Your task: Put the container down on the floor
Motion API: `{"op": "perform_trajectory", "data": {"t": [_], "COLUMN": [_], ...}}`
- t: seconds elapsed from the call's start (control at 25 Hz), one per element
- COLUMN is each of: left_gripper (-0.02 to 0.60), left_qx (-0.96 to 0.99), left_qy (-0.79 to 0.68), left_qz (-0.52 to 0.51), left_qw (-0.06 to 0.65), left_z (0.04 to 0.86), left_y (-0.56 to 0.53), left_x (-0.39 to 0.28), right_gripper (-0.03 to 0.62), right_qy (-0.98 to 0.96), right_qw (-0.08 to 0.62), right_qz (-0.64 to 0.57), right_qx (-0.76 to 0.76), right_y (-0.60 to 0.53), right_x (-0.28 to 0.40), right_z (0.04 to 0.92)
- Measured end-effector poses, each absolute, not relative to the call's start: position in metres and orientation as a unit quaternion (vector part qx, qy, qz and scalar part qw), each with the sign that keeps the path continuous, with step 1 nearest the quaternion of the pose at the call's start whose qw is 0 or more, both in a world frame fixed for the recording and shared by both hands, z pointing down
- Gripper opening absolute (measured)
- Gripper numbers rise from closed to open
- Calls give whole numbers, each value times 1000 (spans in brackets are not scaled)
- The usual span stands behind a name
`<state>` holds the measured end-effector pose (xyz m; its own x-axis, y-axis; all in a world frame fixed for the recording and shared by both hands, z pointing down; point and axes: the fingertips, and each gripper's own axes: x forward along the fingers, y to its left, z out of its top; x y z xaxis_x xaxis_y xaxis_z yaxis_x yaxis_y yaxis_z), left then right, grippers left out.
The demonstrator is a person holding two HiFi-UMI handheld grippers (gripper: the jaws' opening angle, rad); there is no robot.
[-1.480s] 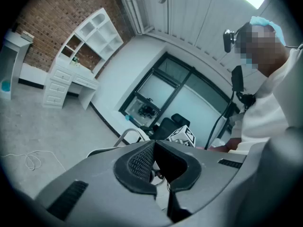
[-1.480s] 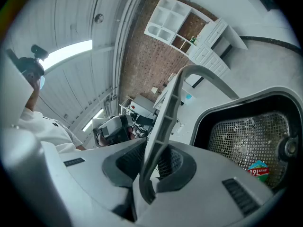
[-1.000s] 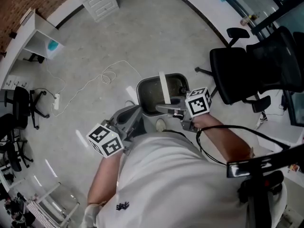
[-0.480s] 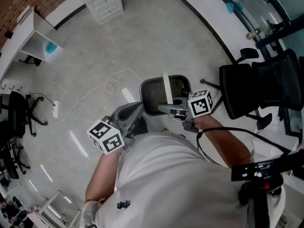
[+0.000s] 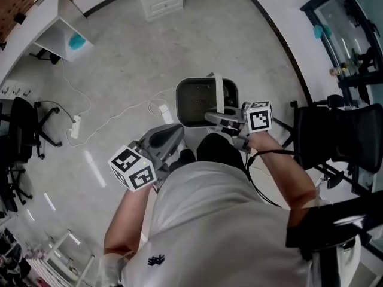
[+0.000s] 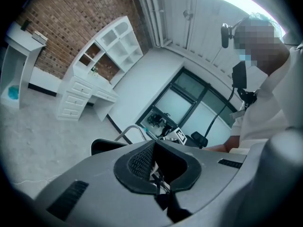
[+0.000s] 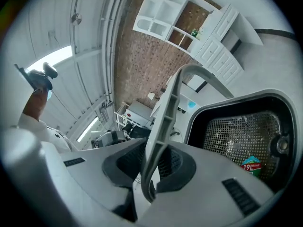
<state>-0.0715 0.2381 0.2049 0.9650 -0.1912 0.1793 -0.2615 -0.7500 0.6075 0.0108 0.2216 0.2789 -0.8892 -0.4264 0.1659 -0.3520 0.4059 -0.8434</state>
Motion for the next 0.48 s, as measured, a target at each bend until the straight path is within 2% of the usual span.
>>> {"op": "perform_trajectory", "data": {"t": [0.24,0.48], "left_gripper": [10,9], "left_qx": [921,904], "left_qy": [-167,-211], "left_qz": [33,40], "left_qw": [351,369], "left_z": [208,228], "left_y": [180,104], "left_x": [-93,-93], "right_gripper": [37,37], "right_qy": [842,840], "right_qw": [19,-12], "right_qz": [-499,-515], "right_qx": [-205,-171], "right_y": [127,31], "right_x": [-19,-29], "right_z": [289,335]}}
